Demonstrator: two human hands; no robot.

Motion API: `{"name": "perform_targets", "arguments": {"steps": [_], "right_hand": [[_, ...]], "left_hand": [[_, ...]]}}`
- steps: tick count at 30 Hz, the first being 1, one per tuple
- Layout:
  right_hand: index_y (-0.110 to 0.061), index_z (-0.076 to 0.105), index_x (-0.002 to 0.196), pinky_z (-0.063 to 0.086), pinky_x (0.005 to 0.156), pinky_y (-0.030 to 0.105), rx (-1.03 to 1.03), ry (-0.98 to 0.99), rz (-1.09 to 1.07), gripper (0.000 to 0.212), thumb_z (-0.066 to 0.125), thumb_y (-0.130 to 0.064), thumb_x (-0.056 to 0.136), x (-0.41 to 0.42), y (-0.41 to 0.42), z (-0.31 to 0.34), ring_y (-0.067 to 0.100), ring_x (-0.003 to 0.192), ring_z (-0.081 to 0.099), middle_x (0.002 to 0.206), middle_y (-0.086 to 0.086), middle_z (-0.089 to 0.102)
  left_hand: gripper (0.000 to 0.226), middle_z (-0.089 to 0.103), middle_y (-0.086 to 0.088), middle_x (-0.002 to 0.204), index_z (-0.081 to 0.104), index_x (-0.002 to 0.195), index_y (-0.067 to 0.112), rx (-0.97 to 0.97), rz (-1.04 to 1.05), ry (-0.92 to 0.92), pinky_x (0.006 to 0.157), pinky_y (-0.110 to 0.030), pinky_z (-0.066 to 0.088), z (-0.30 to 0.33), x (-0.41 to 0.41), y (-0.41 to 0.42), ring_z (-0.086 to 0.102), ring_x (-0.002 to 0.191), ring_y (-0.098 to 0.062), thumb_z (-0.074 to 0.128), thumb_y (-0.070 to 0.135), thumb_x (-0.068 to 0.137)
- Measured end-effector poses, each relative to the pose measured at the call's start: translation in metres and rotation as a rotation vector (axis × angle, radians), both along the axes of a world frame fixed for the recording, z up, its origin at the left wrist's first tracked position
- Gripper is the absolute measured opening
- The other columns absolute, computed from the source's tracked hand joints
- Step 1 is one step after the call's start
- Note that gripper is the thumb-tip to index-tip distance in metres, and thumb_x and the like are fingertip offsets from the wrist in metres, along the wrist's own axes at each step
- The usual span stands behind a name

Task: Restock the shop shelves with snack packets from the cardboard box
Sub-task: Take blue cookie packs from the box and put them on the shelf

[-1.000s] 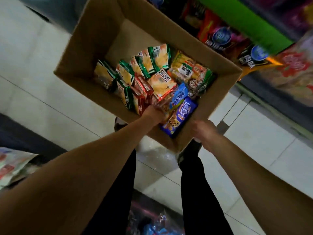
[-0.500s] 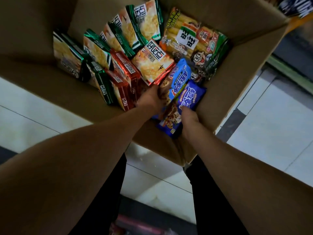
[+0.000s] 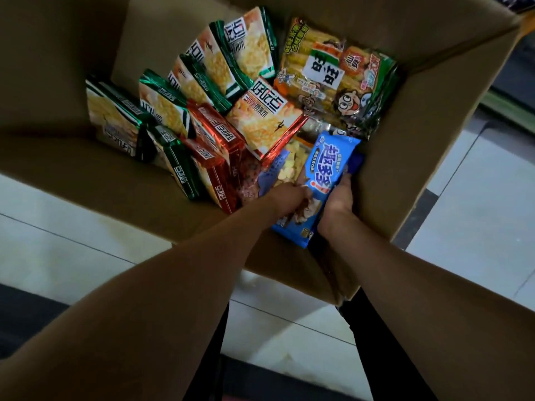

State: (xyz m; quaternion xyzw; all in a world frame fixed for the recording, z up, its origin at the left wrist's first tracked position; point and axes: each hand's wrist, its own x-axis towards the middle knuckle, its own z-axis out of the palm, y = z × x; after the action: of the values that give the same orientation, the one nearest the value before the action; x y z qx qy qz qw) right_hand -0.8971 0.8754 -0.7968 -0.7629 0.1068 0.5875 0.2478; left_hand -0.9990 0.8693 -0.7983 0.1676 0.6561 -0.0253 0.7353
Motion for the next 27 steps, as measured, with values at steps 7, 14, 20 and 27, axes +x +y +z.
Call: {"name": "perform_targets", "arguments": {"steps": [7,14,20,27], "right_hand": [[-0.025,0.073,0.099,0.051,0.068,0.033,-0.019,0.059,0.11,0.057,0.034,-0.067,0.095,0.025,-0.015,-0.008,0.021,0.08,0.072,0.084,0.0,0.078],[-0.026,0.073,0.092,0.058,0.079,0.042,-0.058,-0.005,0.213,0.052,0.038,-0.064,0.095,0.007,-0.012,-0.013,0.025,0.079,0.074,0.093,0.007,0.077],[-0.025,0.073,0.1,0.056,0.087,0.042,-0.043,0.045,0.146,0.056,0.033,-0.064,0.097,0.005,-0.012,-0.017,0.03,0.093,0.071,0.1,0.01,0.076],[-0.025,0.075,0.098,0.057,0.07,0.036,-0.04,0.1,0.135,0.051,0.041,-0.062,0.094,0.01,-0.01,-0.01,0.026,0.079,0.075,0.09,0.007,0.078]], "left_hand": [[0.05,0.062,-0.007,0.134,0.055,0.137,0.013,0.029,0.081,-0.101,0.108,-0.044,0.044,0.004,0.006,-0.007,0.059,0.119,-0.026,0.058,0.041,0.096],[0.048,0.048,-0.007,0.148,0.028,0.153,0.025,0.026,0.242,-0.195,0.109,-0.036,0.04,0.012,0.002,0.013,0.049,0.132,-0.027,0.033,0.036,0.107],[0.046,0.059,-0.014,0.137,0.049,0.143,0.013,-0.007,0.238,-0.176,0.109,-0.045,0.044,-0.002,-0.002,0.007,0.059,0.123,-0.031,0.044,0.038,0.104],[0.025,0.077,0.009,0.095,0.064,0.112,0.026,-0.085,0.302,-0.274,0.07,-0.026,0.06,-0.009,-0.022,0.007,0.074,0.084,-0.009,0.059,0.043,0.096]]}}
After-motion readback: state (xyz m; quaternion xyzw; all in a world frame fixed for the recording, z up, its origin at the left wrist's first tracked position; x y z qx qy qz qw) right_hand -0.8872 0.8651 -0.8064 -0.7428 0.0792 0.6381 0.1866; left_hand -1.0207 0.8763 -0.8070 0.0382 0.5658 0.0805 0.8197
